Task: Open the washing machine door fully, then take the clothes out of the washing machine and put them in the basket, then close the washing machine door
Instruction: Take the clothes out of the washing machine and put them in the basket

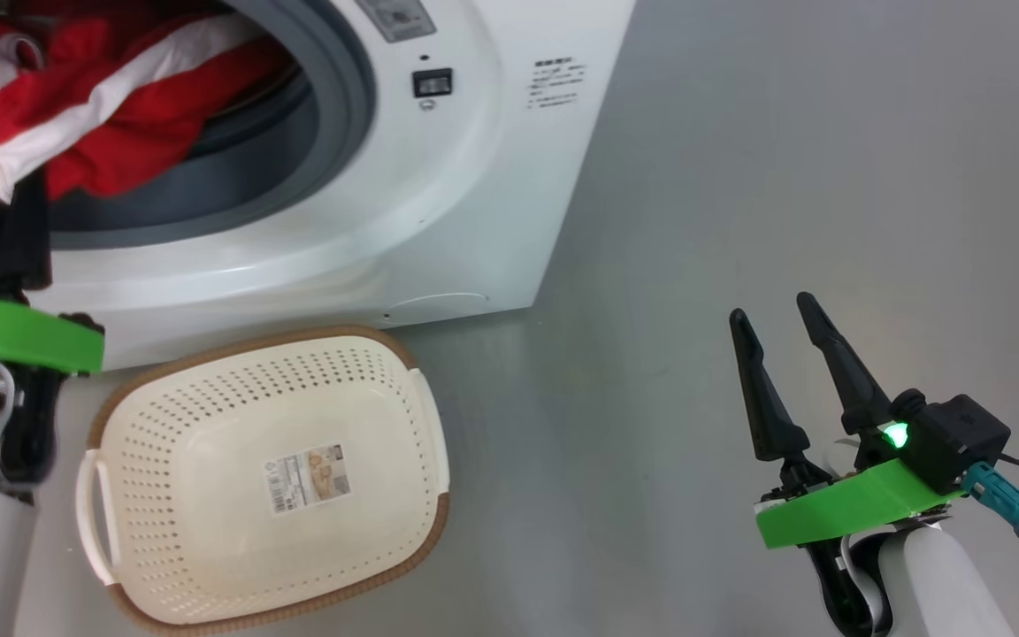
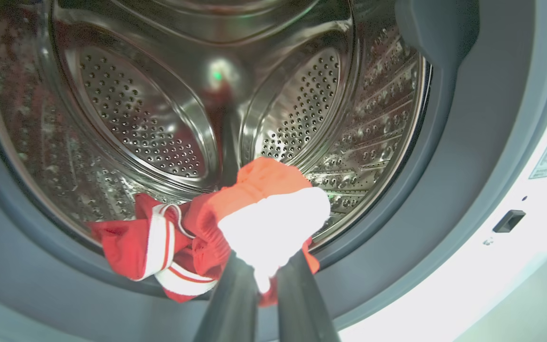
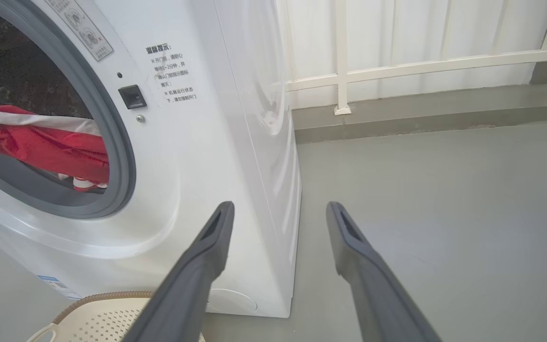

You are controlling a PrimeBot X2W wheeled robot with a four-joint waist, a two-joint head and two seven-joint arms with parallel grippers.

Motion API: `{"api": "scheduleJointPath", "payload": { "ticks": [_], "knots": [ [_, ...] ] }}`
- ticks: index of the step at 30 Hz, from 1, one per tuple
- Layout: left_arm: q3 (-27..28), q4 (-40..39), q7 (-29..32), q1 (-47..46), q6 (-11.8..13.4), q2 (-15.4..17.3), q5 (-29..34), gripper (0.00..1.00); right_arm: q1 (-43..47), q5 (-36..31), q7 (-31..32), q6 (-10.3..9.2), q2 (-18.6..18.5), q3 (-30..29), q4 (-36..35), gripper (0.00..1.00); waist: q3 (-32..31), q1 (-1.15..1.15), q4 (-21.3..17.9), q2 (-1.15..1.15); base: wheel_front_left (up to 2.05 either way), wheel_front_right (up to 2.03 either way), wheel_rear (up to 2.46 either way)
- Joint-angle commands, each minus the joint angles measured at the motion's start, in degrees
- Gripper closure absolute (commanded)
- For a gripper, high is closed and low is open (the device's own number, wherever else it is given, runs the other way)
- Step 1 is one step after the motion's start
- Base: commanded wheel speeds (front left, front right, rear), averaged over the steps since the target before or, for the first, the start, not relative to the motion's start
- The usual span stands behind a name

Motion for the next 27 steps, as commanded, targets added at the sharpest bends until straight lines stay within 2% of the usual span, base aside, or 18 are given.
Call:
{"api": "scheduleJointPath", "payload": {
  "ticks": [1,7,14,22,27],
  "knots": [
    [4.0,-3.2,-0.5,1.7,-0.2,1.9,1.0,1.0,1.5,-0.4,-0.3,0.09,0.1,0.8,-1.2,0.0,-1.3,0.0,1.7,0.0,0.0,0.0,0.0],
    [9.4,-9.7,-0.5,8.3,-0.2,0.1,3.4,1.0,1.8,-1.0,-0.3,0.09,0.1,0.1,-1.1,0.0,-1.8,0.0,3.3,0.0,0.0,0.0,0.0],
    [15.9,-21.7,-0.5,20.3,-0.2,-3.3,6.1,1.0,2.4,-1.7,-0.3,0.09,0.1,-0.4,-0.8,0.0,-2.9,0.0,5.4,0.0,0.0,0.0,0.0],
    [20.4,-36.1,-0.5,30.4,-0.2,-5.6,7.1,1.0,2.5,-2.3,-0.3,0.09,0.1,-0.5,-0.6,0.0,-3.3,0.0,6.8,0.0,0.0,0.0,0.0],
    [21.1,-42.2,-0.5,34.9,-0.2,-5.7,8.4,1.0,2.5,-2.5,-0.3,0.09,0.1,-0.5,-0.7,0.0,-2.8,0.0,7.3,0.0,0.0,0.0,0.0]
  ]
}}
